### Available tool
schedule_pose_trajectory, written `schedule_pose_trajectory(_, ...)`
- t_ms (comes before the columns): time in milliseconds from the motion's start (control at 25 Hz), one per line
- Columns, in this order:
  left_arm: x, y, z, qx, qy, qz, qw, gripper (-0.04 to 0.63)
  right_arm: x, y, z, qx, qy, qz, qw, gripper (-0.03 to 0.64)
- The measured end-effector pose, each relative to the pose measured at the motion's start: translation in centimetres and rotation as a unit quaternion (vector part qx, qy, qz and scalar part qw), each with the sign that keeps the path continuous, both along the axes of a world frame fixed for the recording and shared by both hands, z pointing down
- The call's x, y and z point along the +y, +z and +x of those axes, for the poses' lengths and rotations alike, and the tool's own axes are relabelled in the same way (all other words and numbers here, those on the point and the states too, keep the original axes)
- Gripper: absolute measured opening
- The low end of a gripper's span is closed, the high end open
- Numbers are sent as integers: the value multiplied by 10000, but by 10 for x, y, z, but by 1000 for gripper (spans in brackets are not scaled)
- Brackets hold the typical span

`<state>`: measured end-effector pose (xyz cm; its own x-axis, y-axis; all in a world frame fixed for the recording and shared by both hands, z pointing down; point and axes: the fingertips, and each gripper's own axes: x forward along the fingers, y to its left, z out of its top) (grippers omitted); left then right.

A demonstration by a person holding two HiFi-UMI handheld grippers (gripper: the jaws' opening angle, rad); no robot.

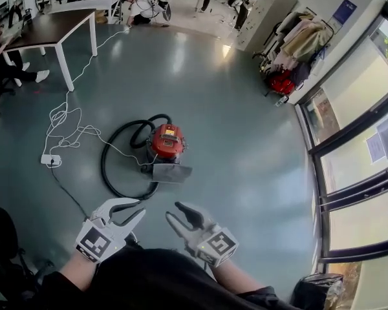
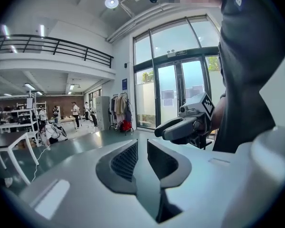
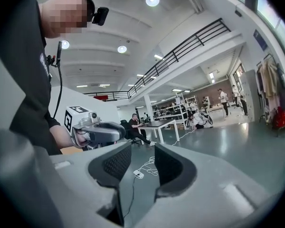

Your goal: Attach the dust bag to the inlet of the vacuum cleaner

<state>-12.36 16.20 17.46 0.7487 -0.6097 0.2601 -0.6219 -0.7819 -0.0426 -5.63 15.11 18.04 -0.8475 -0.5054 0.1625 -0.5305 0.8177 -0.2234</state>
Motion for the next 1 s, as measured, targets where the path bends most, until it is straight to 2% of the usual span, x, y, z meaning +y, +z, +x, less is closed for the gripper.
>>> schedule_pose_trajectory(120,20,-6,38,-72,14,-42,10000,62,22,-8,27,-204,-87,-55,9997,144)
schedule_pose_trajectory(200,31,-9,61,-93,13,-88,9999,21,34,-11,48,-259,-146,20,9996,130)
schedule_pose_trajectory(320,41,-4,87,-54,-57,-194,9998,18,47,-10,70,-264,-210,112,9994,117)
schedule_pose_trajectory(480,52,-8,106,-47,39,-144,9999,17,58,-15,81,-259,-178,162,9994,109)
schedule_pose_trajectory(760,58,-36,108,290,378,109,9988,17,74,-45,56,-185,-8,491,9986,20)
schedule_pose_trajectory(840,63,-36,99,381,420,135,9983,17,78,-44,43,-180,-17,428,9989,-6)
schedule_pose_trajectory(1000,72,-36,80,500,380,50,9980,17,80,-33,30,-243,78,245,9994,-6)
